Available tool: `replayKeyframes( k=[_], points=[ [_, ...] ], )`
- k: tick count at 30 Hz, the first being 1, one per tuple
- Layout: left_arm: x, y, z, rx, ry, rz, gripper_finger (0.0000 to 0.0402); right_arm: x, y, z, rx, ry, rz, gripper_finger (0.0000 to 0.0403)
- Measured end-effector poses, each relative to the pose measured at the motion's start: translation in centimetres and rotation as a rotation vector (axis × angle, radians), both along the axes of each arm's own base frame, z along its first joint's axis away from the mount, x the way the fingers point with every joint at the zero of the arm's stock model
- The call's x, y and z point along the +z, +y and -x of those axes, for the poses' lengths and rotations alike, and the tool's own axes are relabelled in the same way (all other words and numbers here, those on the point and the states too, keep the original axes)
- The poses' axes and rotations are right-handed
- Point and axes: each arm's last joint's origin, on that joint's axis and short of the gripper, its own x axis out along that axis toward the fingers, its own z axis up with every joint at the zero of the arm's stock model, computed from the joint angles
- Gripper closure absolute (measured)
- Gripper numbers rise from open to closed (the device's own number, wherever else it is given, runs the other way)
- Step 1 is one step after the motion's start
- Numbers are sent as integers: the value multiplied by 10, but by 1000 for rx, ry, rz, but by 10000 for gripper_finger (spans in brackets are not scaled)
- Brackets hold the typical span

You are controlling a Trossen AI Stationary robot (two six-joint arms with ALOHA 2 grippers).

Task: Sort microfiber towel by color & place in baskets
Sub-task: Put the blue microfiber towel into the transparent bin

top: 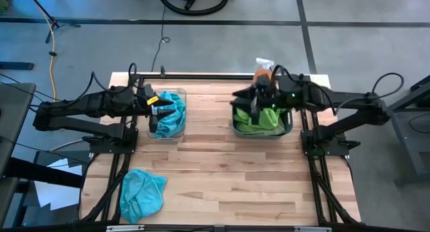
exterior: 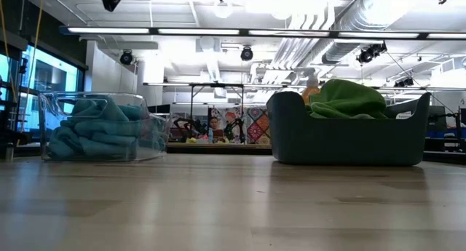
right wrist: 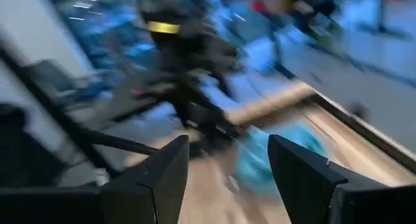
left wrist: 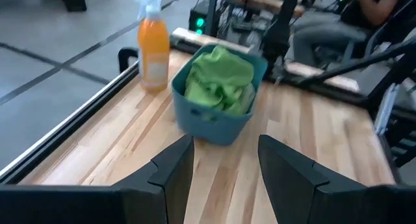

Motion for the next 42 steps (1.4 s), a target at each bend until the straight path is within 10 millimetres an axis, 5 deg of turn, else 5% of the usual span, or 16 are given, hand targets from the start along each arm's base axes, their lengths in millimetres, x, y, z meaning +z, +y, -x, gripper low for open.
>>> replayKeyframes(
  k=[9,18,27,31,37,42],
  points=[
    [25,-3,-6,-97,-270,-1,241,2,43,-22,185,-110,335,194],
    [31,-3,-7,-120,-312,-67,241,1,41,-23,159,-112,329,194],
    [27,-33,-13,-309,-305,219,241,-1,40,-23,155,-86,324,194],
    [15,-71,-27,-427,-132,305,241,-4,39,-23,141,-56,294,194],
    [-12,-138,-35,-552,382,297,241,-8,35,-23,128,-12,281,194],
    [-41,-174,-29,-366,699,455,241,-11,33,-22,123,16,264,194]
  ],
)
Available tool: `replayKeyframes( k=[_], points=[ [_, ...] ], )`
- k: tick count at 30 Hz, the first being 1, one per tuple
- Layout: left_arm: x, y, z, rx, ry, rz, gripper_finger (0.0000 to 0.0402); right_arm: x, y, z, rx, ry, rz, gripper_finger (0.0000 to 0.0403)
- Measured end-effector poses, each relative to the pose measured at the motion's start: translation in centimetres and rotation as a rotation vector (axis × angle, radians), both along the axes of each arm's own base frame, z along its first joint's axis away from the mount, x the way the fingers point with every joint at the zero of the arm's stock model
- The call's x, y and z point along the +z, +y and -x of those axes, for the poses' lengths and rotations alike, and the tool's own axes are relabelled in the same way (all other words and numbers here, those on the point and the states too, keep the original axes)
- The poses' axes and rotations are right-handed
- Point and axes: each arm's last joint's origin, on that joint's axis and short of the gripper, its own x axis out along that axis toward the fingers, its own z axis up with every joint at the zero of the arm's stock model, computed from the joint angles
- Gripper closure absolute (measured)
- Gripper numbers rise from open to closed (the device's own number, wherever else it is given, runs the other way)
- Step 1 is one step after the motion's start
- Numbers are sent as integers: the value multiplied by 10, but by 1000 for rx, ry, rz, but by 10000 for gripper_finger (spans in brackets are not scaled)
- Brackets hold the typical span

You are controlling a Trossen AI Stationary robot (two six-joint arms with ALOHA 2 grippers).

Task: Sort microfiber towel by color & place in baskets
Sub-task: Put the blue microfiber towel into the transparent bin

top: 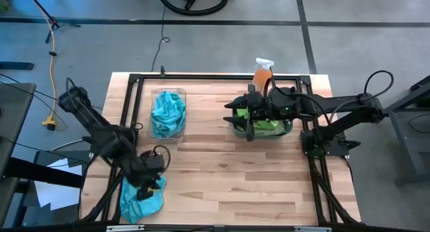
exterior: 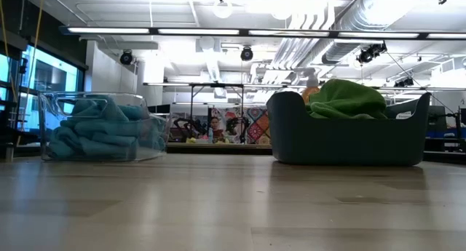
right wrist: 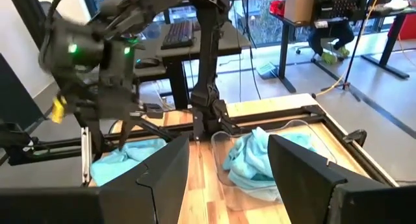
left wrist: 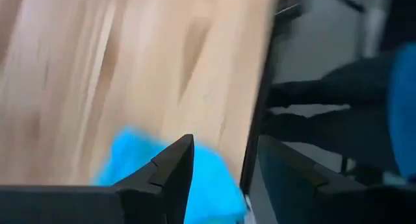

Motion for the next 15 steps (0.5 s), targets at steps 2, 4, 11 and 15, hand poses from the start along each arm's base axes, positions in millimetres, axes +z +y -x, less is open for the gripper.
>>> replayKeyframes(
  k=[2,4,11,15],
  points=[
    [-14,-10,4,112,129,20,241,-1,-1,0,-5,10,-8,194],
    [-25,-22,7,181,219,23,241,-2,-1,0,-9,25,-20,194],
    [-70,-65,16,166,488,-36,230,-7,-2,1,-22,68,-56,194],
    [-91,-80,19,139,572,-92,210,-10,-2,2,-22,99,-55,194]
  ],
)
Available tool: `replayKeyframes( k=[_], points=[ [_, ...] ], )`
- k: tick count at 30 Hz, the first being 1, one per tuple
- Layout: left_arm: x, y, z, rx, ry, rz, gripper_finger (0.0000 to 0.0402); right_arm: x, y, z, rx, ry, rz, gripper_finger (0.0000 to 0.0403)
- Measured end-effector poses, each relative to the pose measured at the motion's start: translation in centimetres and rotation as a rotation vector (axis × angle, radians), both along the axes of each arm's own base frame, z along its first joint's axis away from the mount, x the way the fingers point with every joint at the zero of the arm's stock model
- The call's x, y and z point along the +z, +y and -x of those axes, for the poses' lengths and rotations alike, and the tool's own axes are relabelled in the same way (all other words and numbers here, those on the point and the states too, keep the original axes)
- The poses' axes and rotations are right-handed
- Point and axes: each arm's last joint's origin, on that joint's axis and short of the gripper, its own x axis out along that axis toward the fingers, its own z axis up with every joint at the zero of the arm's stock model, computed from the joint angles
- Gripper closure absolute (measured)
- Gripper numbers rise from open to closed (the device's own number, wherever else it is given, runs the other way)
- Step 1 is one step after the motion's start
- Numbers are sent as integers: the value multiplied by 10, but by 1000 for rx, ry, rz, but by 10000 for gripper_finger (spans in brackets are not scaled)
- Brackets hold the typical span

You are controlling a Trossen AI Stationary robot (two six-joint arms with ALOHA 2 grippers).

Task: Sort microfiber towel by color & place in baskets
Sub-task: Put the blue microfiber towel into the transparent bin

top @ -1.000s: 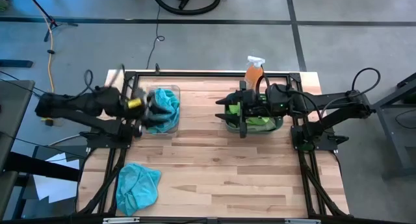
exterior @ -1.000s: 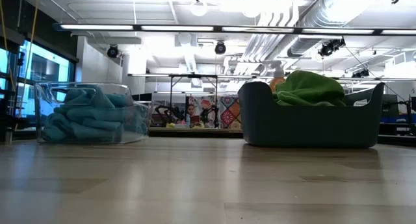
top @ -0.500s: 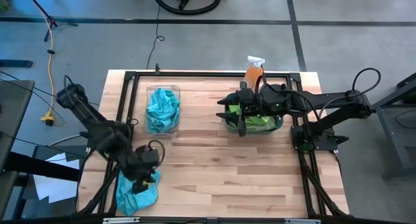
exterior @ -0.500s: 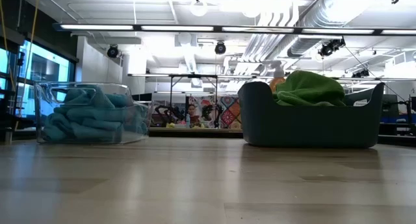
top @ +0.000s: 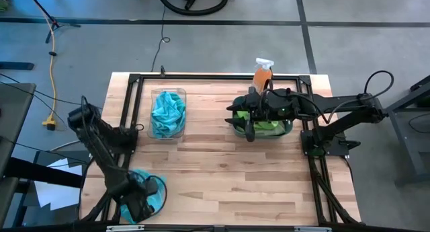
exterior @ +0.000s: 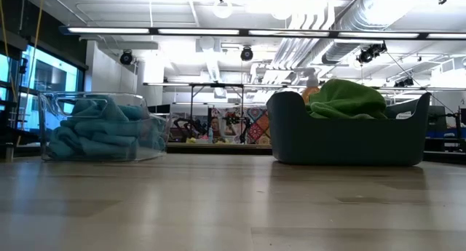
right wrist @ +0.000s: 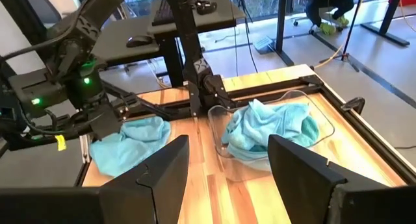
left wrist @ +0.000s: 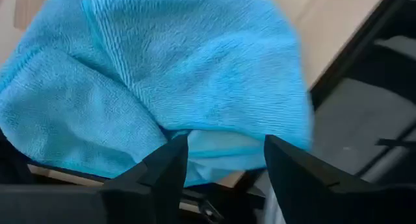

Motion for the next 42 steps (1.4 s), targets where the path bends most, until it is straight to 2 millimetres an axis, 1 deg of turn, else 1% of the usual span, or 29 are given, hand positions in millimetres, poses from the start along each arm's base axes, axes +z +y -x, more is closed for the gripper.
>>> replayKeyframes(
  k=[7,12,20,23,26,30,34,36,38,40,42],
  points=[
    [-21,-7,-3,-37,39,-70,171,-1,0,0,1,7,0,194],
    [-34,-10,-4,-40,92,-106,154,-1,0,0,-5,6,-27,194],
    [-57,-14,-6,-40,162,-159,151,-1,0,0,-9,5,-40,194],
    [-67,-13,-5,-31,182,-171,151,-1,0,0,-9,5,-40,194],
    [-79,-9,-2,-1,191,-147,151,-1,0,0,-9,5,-40,194],
    [-90,-4,1,14,194,-117,151,-1,0,0,-11,4,-46,194],
    [-94,-3,2,-44,189,-85,151,-1,0,0,-16,3,-63,194],
    [-95,-4,2,-102,180,-70,157,-1,0,0,-16,3,-65,194],
    [-95,-4,2,-127,174,-64,173,-1,0,0,-15,5,-65,194],
    [-95,-4,2,-144,166,-62,201,-1,0,0,-12,11,-66,194],
    [-95,-4,2,-158,156,-64,245,-2,0,1,-11,18,-65,194]
  ],
)
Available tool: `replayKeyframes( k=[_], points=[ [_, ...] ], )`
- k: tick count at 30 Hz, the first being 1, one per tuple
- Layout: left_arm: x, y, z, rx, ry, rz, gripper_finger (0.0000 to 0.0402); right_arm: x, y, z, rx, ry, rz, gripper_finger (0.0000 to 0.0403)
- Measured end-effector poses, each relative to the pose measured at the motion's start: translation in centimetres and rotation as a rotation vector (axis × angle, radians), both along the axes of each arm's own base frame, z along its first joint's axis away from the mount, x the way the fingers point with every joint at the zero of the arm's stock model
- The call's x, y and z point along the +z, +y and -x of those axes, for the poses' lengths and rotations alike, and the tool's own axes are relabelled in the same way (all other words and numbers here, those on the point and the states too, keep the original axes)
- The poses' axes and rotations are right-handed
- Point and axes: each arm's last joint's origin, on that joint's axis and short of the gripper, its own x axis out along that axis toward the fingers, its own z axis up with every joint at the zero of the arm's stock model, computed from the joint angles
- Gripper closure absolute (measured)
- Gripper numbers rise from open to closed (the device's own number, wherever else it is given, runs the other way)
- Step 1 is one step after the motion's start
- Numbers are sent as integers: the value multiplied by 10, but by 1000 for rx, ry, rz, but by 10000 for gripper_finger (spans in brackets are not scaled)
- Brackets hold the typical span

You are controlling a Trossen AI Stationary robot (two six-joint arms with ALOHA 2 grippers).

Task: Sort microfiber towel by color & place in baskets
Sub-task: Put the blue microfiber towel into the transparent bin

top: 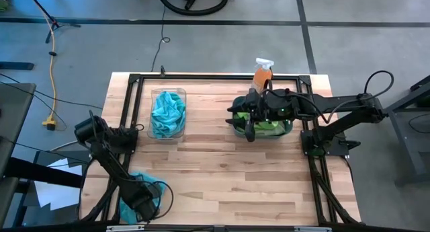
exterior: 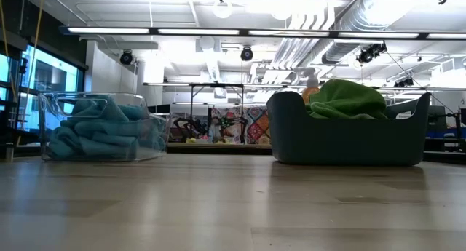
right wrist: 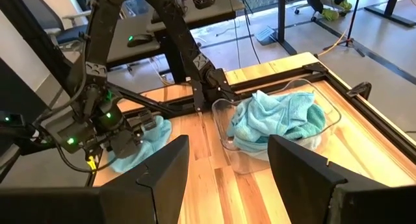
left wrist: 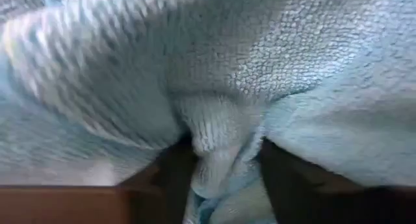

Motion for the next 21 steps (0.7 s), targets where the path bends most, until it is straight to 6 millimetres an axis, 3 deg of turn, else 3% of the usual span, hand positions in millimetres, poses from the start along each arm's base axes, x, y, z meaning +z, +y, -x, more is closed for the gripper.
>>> replayKeyframes(
  k=[5,14,18,21],
  points=[
    [1,0,-2,-29,-47,5,383,-2,0,1,0,17,1,194],
    [30,15,-12,-39,-306,-42,399,-2,1,1,25,19,-6,194],
    [77,28,-15,-58,-427,106,400,-2,1,1,46,23,-13,194],
    [119,50,-14,-50,-558,180,401,-2,1,1,48,23,-14,194]
  ],
)
